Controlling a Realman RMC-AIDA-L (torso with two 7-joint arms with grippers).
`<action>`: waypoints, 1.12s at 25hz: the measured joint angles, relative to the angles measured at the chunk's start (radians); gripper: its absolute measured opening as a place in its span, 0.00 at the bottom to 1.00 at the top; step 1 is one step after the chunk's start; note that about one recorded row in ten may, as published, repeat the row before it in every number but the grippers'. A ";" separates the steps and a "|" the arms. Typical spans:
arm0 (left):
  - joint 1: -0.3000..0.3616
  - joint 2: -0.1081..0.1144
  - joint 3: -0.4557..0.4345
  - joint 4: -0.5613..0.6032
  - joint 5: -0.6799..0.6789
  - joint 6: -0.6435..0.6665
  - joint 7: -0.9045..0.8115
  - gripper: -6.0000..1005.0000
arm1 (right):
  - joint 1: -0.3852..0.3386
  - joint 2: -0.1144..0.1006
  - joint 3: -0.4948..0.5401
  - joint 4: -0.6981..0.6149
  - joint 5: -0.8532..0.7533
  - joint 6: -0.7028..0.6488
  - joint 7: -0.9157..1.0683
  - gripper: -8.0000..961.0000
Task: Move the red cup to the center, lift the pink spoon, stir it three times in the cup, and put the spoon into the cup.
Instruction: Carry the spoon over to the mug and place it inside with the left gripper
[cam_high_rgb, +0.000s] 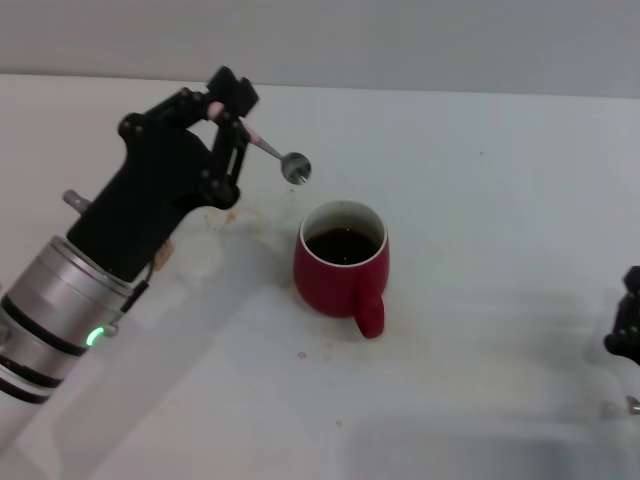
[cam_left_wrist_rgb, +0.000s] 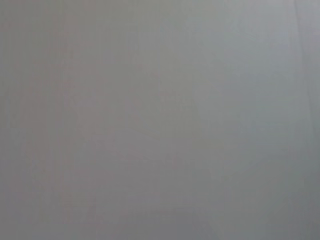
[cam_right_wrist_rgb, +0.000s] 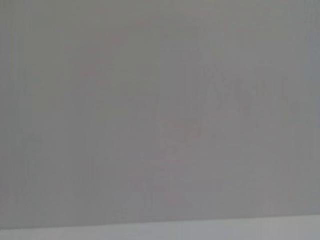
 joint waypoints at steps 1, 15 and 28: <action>0.000 0.000 0.000 0.000 0.000 0.000 0.000 0.15 | 0.000 0.000 0.000 0.000 0.000 0.000 0.000 0.01; -0.010 -0.028 0.074 0.055 0.001 -0.001 0.010 0.15 | -0.012 -0.002 -0.004 -0.003 0.021 -0.023 -0.003 0.01; -0.136 -0.087 0.074 0.241 0.000 -0.015 0.019 0.15 | -0.011 -0.003 -0.008 -0.003 0.015 -0.024 -0.003 0.01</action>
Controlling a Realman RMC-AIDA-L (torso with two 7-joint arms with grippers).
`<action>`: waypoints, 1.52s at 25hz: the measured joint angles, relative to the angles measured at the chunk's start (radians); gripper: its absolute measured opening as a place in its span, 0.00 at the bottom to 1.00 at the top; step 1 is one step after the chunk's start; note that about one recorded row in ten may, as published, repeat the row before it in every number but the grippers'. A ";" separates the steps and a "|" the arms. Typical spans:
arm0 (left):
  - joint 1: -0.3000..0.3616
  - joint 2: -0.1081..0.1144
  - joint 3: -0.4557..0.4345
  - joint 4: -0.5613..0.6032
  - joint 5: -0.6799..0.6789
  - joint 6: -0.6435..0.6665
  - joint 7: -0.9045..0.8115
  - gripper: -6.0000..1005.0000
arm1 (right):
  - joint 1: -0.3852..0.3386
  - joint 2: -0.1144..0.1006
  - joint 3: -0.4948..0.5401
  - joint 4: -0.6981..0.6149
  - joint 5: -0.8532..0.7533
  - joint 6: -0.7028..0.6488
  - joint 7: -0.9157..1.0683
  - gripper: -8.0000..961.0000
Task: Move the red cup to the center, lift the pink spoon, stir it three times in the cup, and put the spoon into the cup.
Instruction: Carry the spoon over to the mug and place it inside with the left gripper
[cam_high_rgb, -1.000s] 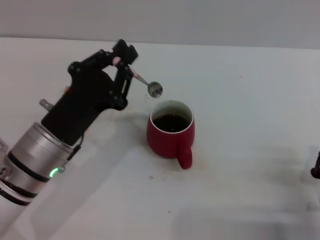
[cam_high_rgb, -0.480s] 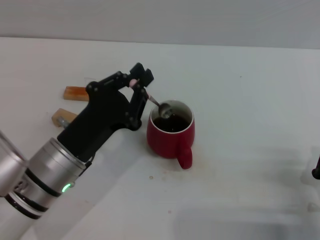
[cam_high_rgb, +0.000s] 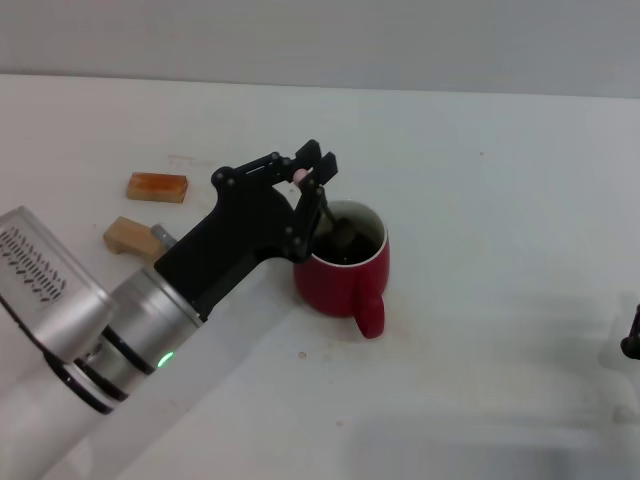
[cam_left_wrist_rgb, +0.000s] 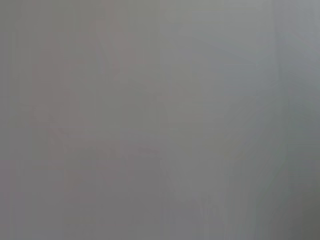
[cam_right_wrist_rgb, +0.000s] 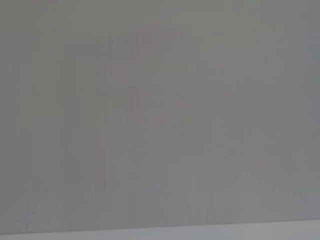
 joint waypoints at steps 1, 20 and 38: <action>-0.007 0.000 0.000 0.001 0.000 -0.004 0.001 0.15 | 0.000 0.000 0.000 0.000 0.000 0.000 0.000 0.01; -0.067 -0.004 0.128 0.008 -0.001 -0.089 0.008 0.15 | 0.010 0.002 -0.002 0.001 -0.003 0.012 0.004 0.01; -0.058 -0.002 0.031 0.050 -0.001 -0.094 0.056 0.15 | 0.017 0.003 -0.015 0.006 -0.004 0.013 0.004 0.01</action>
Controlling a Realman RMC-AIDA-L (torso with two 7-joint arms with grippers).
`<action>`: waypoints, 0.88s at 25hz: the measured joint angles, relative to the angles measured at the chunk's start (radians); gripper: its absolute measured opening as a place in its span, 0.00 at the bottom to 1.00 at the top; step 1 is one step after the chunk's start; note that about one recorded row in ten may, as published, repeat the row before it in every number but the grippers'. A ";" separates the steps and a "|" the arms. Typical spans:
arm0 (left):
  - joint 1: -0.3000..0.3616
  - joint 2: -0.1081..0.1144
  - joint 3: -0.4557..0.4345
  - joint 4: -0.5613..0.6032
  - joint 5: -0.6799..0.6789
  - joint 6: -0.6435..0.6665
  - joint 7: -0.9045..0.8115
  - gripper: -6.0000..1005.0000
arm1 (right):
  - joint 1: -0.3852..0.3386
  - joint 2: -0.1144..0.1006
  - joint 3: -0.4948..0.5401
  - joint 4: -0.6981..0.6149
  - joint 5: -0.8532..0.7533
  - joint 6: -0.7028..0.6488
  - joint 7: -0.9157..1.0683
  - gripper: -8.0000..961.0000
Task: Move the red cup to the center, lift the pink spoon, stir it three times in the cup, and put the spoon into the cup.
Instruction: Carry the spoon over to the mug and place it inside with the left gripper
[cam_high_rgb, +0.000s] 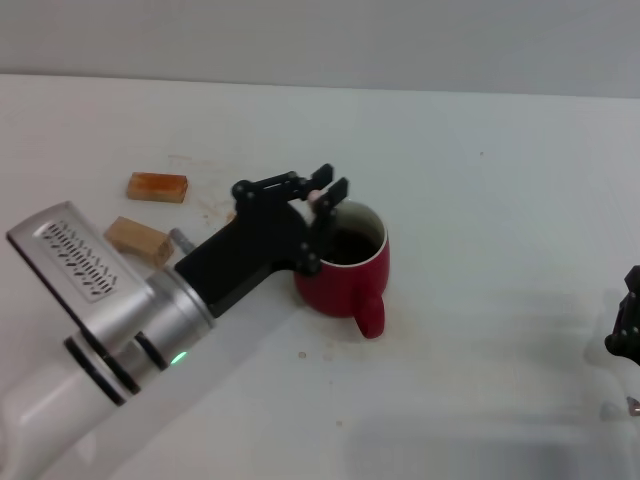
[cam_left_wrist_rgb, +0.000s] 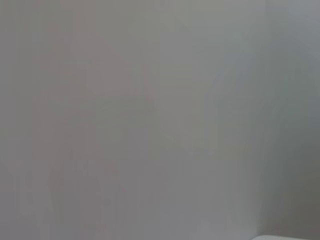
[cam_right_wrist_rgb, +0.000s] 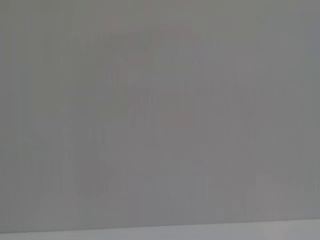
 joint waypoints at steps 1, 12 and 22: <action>-0.006 -0.002 0.006 -0.004 0.000 0.000 -0.001 0.15 | 0.000 0.000 0.000 0.000 0.000 0.000 0.000 0.01; -0.003 -0.003 0.097 -0.073 0.000 0.007 0.002 0.15 | 0.003 0.000 0.000 -0.004 0.000 0.000 0.003 0.01; 0.062 0.005 0.026 -0.048 0.000 0.003 0.027 0.15 | 0.005 0.001 0.000 -0.004 0.000 0.001 0.004 0.01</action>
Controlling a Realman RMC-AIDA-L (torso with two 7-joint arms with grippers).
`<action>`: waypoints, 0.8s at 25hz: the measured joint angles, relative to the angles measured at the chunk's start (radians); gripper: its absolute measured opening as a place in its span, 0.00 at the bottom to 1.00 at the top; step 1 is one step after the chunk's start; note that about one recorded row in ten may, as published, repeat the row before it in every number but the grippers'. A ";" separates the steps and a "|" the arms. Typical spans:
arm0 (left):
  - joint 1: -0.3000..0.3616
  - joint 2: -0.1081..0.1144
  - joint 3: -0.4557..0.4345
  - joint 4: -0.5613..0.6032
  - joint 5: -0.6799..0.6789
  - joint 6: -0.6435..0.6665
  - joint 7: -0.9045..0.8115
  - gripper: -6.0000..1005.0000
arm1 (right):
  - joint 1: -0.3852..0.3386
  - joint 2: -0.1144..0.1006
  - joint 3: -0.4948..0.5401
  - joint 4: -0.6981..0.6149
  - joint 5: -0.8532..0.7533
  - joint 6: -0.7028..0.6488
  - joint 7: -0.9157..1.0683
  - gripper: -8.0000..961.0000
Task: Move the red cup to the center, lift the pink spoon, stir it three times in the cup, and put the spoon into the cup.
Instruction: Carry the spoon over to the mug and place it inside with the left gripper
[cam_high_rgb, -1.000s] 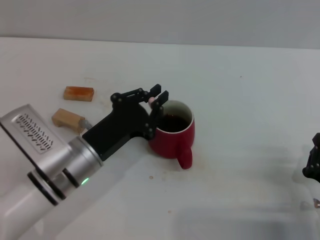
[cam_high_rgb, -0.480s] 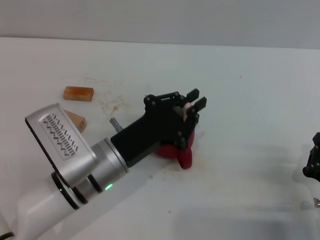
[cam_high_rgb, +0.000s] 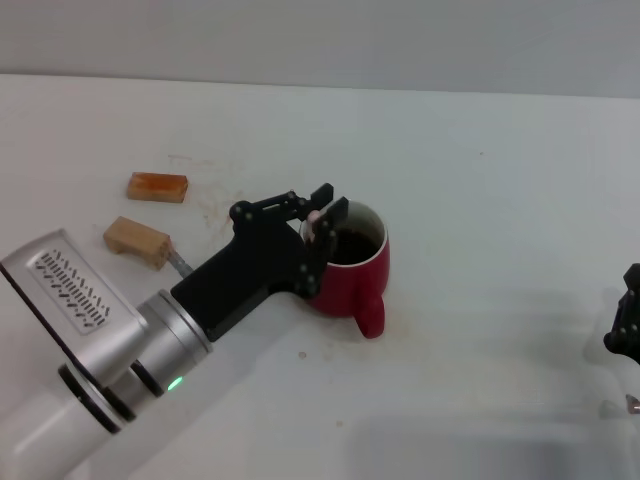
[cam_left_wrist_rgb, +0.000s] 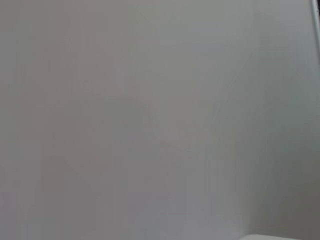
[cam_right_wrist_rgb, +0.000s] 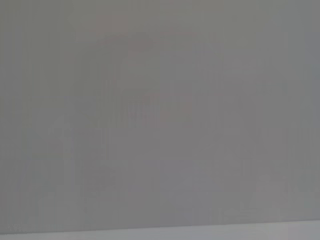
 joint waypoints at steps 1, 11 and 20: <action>-0.004 0.000 -0.003 0.000 0.000 0.000 0.000 0.15 | 0.000 0.000 0.000 0.000 0.000 0.000 0.000 0.01; -0.093 -0.010 0.014 -0.010 0.000 -0.022 -0.007 0.15 | 0.000 0.000 0.000 0.001 0.000 0.001 0.000 0.01; -0.059 -0.006 0.072 -0.046 0.000 -0.018 -0.005 0.15 | 0.003 0.000 0.000 0.003 0.000 0.001 0.000 0.01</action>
